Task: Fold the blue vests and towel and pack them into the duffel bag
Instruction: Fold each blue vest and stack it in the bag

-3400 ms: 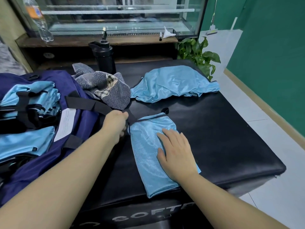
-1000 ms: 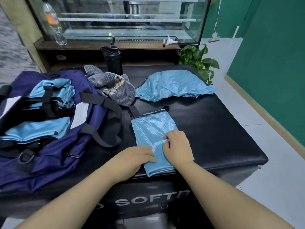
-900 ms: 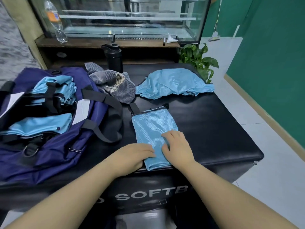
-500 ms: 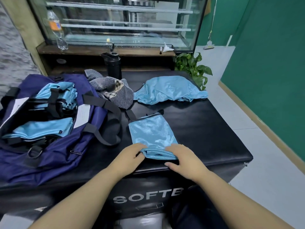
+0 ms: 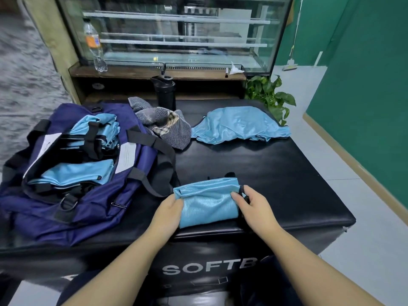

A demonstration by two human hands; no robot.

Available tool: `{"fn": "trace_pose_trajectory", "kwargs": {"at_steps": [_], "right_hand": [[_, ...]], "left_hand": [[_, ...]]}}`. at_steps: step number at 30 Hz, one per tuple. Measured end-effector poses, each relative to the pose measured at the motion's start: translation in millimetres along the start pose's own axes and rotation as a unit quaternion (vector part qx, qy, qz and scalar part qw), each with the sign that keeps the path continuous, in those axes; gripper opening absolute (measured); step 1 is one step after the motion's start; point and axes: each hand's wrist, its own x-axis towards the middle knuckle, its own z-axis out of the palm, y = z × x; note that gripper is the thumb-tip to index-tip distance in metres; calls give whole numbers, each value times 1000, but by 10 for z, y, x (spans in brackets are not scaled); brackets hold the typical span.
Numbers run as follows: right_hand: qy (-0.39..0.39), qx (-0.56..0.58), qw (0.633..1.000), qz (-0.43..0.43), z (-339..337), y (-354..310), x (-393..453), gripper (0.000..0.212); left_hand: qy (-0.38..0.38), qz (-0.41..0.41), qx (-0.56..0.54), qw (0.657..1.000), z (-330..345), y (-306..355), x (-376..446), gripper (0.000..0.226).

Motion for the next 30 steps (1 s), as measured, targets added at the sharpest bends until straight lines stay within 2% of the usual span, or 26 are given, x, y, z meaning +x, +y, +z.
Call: {"fn": "trace_pose_trajectory", "kwargs": {"at_steps": [4, 8, 11, 13, 15, 17, 19, 21, 23, 25, 28, 30], "right_hand": [[10, -78, 995, 61, 80, -26, 107, 36], [13, -119, 984, 132, 156, -12, 193, 41], [-1, -148, 979, 141, 156, -15, 220, 37], [-17, -164, 975, 148, 143, -28, 242, 28], [-30, -172, 971, 163, 150, -66, 272, 25], [-31, -205, 964, 165, 158, -157, 282, 26], [-28, -267, 958, 104, 149, -270, 274, 42], [-44, -277, 960, -18, 124, -467, 249, 57], [-79, -259, 952, -144, 109, -739, 242, 64], [-108, -263, 930, -231, 129, -1005, 260, 68], [-170, -271, 913, -254, 195, -1320, 282, 74], [-213, -242, 920, -222, 217, -1468, 290, 65]], "left_hand": [[34, -19, 60, 997, 8, -6, 85, 26], [26, -15, 128, 991, 0, -45, 92, 26], [43, -31, 258, 965, -1, -80, 150, 32], [18, -67, 310, 948, 1, -35, 223, 34], [-7, -91, 312, 946, 0, 42, 269, 28], [-11, -93, 269, 959, 14, 115, 254, 26], [1, -70, 228, 971, 34, 206, 195, 25], [17, -37, 195, 980, 21, 344, 120, 18], [25, 10, 202, 979, -42, 525, 62, 15], [36, 62, 232, 970, -139, 715, 31, 16], [47, 125, 293, 947, -302, 957, 4, 20], [50, 152, 321, 933, -407, 1056, -20, 17]]}}
